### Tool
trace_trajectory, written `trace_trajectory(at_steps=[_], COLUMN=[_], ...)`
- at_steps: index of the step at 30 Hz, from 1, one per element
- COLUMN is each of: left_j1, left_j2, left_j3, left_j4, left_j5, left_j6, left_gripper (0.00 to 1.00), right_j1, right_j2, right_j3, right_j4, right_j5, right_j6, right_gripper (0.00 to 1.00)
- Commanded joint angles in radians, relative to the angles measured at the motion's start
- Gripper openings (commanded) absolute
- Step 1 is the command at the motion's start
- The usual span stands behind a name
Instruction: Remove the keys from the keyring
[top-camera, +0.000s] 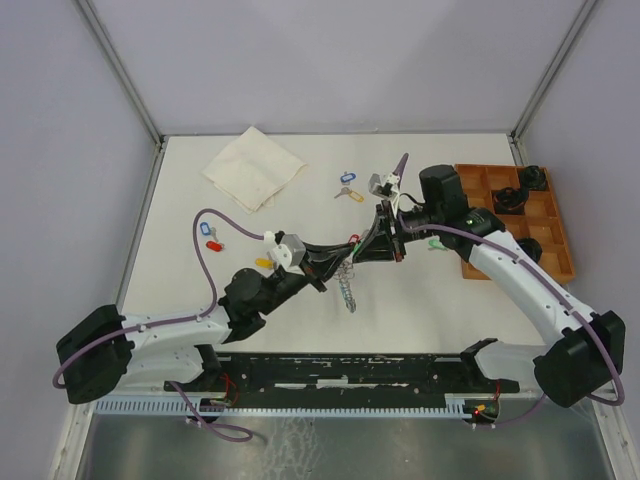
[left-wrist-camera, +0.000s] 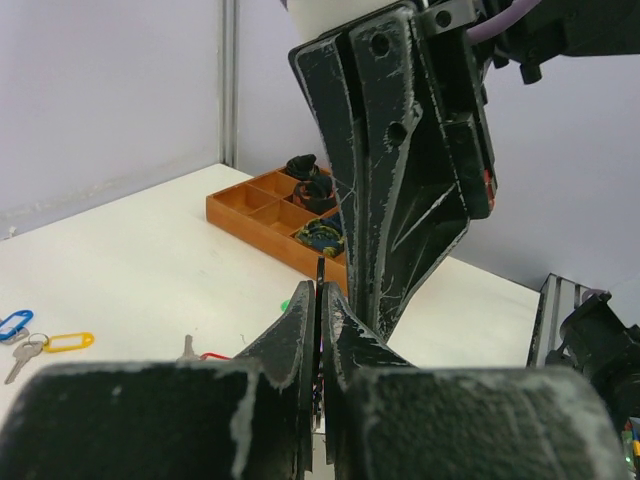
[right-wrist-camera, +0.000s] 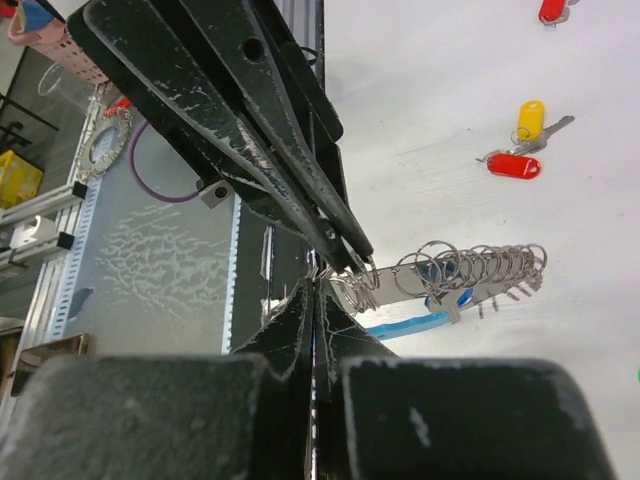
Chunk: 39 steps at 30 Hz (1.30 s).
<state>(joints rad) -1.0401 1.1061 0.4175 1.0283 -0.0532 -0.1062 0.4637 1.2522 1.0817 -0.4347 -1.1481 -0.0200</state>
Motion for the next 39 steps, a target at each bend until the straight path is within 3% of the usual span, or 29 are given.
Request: trace_trajectory(at_steps=[1,3,7,9,10,13,22,31,39], left_j1=[-0.001,-0.002,-0.002,-0.001,-0.001,-0.002,-0.002,-0.002,-0.002], left_j2=[0.005,0.004,-0.012,-0.022,-0.025,-0.033,-0.036,-0.032,-0.037], left_j3=[0.031,0.030,0.018,0.011,0.009,0.007,0.005,0.008,0.007], left_j4=[0.065,0.072,0.098,0.112,0.120,0.128,0.140,0.141,0.133], left_j5=[-0.028,-0.025,-0.010,0.005,0.012,0.020,0.011,-0.008,-0.020], left_j6=[-0.005,-0.007,0.007,0.018,0.021,0.024,0.028,0.024,0.021], left_gripper=[0.03,0.03,0.03,0.03,0.03,0.03,0.03,0.03,0.03], right_j1=[0.008,0.012,0.020,0.020,0.020,0.021,0.021,0.049,0.052], right_j2=[-0.038,-0.037,-0.031,-0.030,-0.027,-0.005,0.046,0.054,0.054], right_j3=[0.058,0.067,0.116,0.103,0.084,0.062,0.052,0.039,0.040], right_j4=[-0.093,-0.130,-0.362,-0.297,-0.239,-0.175,-0.128,-0.091,-0.085], right_j5=[0.000,-0.024,-0.023,0.024,0.048,0.087,0.090,0.022,0.012], right_j6=[-0.143,-0.196,-0.467,-0.397,-0.325,-0.224,-0.105,-0.070,-0.042], right_gripper=[0.01,0.01,0.03,0.26,0.32,0.42,0.42,0.35,0.34])
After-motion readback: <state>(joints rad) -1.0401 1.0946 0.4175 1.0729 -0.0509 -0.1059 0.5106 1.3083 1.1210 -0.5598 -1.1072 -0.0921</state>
